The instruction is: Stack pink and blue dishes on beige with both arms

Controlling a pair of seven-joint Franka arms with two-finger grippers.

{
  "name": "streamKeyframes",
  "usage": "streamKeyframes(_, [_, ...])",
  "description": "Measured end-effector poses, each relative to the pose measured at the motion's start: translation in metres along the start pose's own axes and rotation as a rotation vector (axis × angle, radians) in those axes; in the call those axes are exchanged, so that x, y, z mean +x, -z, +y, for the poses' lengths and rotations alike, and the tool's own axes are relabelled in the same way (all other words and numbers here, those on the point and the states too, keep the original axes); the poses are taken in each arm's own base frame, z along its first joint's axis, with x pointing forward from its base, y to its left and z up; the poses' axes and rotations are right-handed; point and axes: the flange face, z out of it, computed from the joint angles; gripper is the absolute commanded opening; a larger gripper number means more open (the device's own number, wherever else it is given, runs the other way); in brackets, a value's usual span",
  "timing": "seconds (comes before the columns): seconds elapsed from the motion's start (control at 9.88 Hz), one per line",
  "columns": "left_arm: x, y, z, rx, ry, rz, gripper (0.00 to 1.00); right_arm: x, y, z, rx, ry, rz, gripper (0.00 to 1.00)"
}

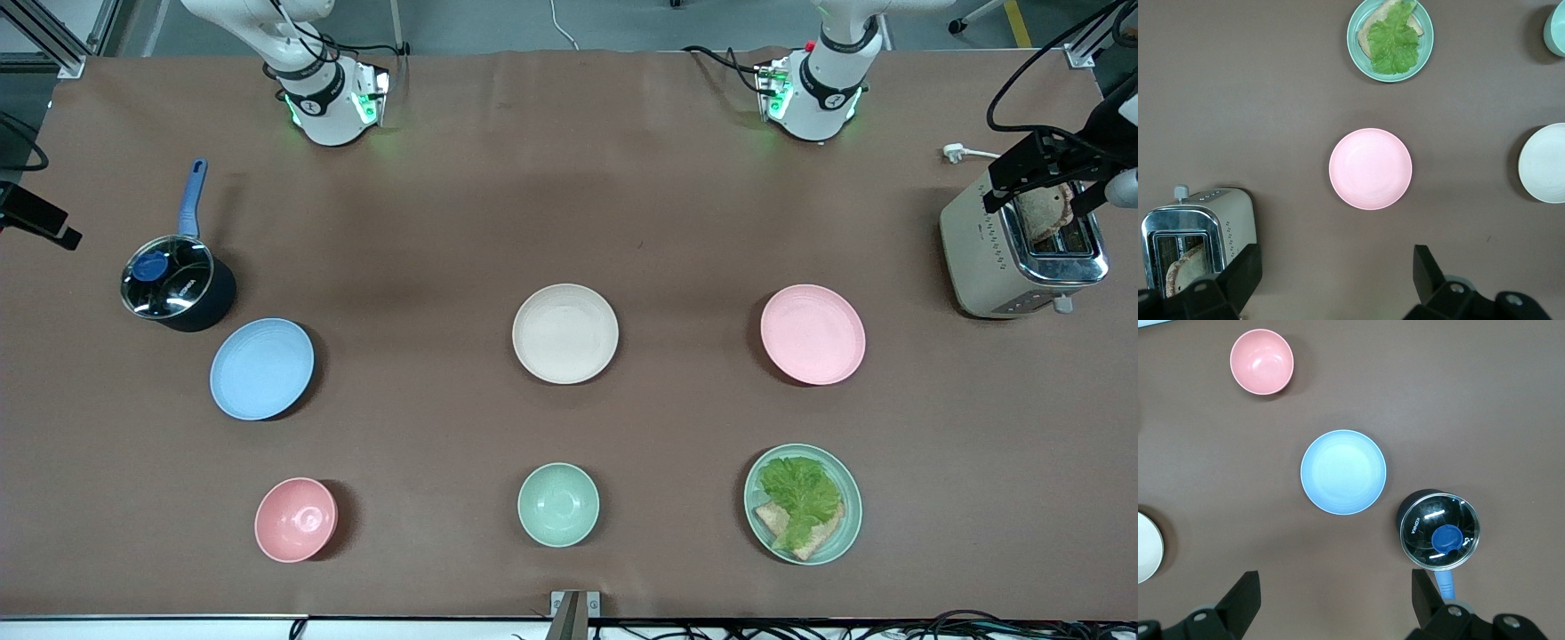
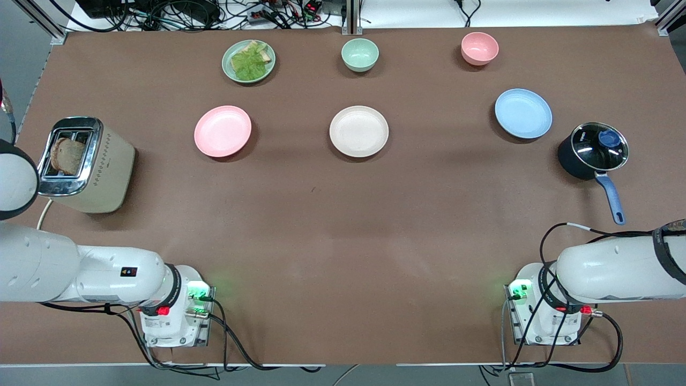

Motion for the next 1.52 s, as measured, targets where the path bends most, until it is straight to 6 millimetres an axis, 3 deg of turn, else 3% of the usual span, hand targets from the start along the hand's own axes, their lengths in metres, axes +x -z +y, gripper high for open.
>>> streamKeyframes(0.51, [0.003, -0.007, -0.004, 0.0, 0.011, -0.013, 1.0, 0.0, -0.001, 0.0, -0.001, 0.003, 0.0, 1.0])
streamKeyframes(0.71, [0.016, -0.037, -0.017, -0.006, 0.036, -0.04, 1.0, 0.006, -0.01, -0.001, -0.003, 0.004, -0.011, 1.0])
streamKeyframes(0.81, [0.026, -0.067, -0.027, -0.016, 0.049, -0.035, 1.0, 0.015, -0.026, -0.002, -0.006, 0.003, -0.024, 1.0])
streamKeyframes(0.91, [0.033, -0.108, -0.035, -0.032, 0.052, -0.037, 1.0, 0.029, -0.054, -0.002, -0.003, 0.009, -0.044, 1.0])
streamKeyframes(1.11, [0.037, -0.2, -0.039, -0.107, 0.029, -0.073, 1.0, 0.067, -0.132, 0.014, 0.048, 0.04, -0.094, 1.0])
streamKeyframes(1.32, [0.036, -0.275, -0.047, -0.123, -0.006, -0.109, 1.0, 0.093, -0.216, 0.056, 0.125, 0.061, -0.126, 1.0])
streamKeyframes(1.52, [0.029, -0.341, -0.06, -0.136, 0.026, -0.082, 0.97, 0.092, -0.302, 0.098, 0.218, 0.092, -0.115, 1.0])
